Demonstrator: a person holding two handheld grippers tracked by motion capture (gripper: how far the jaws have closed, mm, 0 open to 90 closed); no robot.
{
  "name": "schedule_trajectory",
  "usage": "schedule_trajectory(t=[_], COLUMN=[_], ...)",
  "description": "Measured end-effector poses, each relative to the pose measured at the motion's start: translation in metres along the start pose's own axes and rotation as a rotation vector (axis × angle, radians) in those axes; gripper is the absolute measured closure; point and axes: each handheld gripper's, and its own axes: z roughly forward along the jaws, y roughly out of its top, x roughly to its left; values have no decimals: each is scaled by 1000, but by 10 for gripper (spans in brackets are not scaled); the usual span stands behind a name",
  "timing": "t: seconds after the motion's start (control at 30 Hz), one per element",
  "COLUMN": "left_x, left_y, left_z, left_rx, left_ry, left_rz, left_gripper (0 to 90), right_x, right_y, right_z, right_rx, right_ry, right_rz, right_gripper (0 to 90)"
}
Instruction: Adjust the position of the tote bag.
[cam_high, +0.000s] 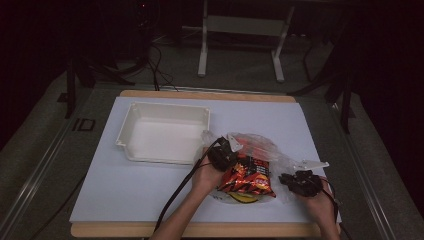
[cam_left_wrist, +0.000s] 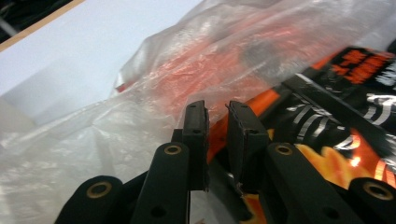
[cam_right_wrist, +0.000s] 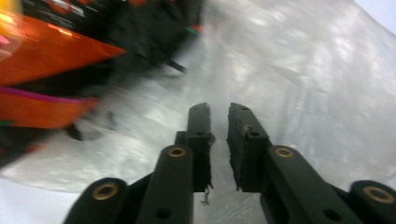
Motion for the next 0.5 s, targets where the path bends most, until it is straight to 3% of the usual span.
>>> schedule_trajectory(t=[0.17, 0.2, 0.37, 0.5], left_x=[8, 9, 12, 13], left_y=[-2, -2, -3, -5], left_z=[1, 1, 1, 1], left_rx=[16, 18, 21, 26], left_ry=[41, 46, 61, 69], left_rz=[-12, -20, -24, -23], left_gripper=[785, 785, 784, 781], right_x=[-8, -9, -17, -24], right_y=[-3, -3, -3, -3], right_z=[0, -1, -4, -6], right_rx=[15, 15, 58, 79], right_ry=[-52, -54, -156, -187], right_rz=[18, 22, 18, 20], right_gripper=[898, 899, 900, 900])
